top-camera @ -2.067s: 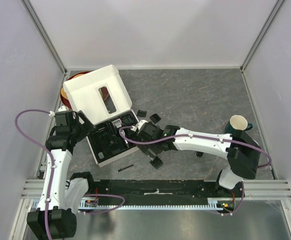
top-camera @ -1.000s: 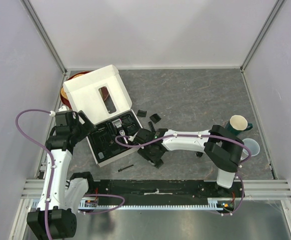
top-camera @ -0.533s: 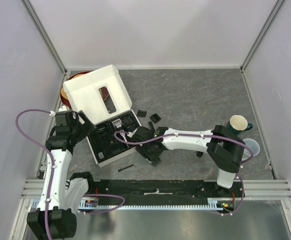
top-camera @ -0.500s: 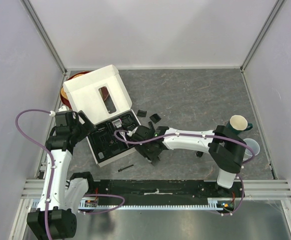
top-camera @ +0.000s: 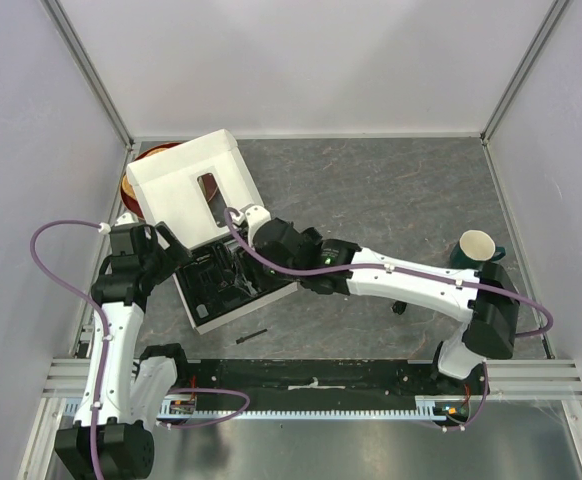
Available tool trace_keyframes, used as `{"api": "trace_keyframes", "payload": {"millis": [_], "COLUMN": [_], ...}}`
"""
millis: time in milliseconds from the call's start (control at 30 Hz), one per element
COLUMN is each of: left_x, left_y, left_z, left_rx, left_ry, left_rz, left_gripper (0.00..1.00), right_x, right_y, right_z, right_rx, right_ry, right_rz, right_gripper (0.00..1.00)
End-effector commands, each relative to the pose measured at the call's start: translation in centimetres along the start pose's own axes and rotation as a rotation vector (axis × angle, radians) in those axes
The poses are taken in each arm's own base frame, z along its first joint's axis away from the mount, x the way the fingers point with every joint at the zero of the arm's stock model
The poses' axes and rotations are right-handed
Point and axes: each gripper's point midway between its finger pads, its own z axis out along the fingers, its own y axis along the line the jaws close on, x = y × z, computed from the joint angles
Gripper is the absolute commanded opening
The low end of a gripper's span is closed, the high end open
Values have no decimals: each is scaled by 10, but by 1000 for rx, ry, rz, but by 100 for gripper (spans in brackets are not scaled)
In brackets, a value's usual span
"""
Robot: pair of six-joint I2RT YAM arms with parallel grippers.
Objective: Sort the hair-cutting tools
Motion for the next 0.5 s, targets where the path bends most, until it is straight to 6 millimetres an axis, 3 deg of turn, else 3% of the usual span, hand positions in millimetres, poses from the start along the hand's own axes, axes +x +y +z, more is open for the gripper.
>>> {"api": "trace_keyframes", "payload": {"millis": [0, 167, 467], "left_x": [-9, -7, -7], "left_y": [-7, -11, -9], "left_z": [-3, -4, -3], "left_rx": [43, 68, 51], "left_ry": [-47, -36, -36], "left_rz": [19, 23, 10], "left_gripper": [94, 94, 94], "right_x": [-46, -58, -46], "right_y": [31, 25, 17], "right_z": [5, 26, 62], "right_rx": [-18, 68, 164], "right_ry": [-196, -268, -289], "right_rz": [71, 157, 191], "right_gripper": [34, 33, 32]}}
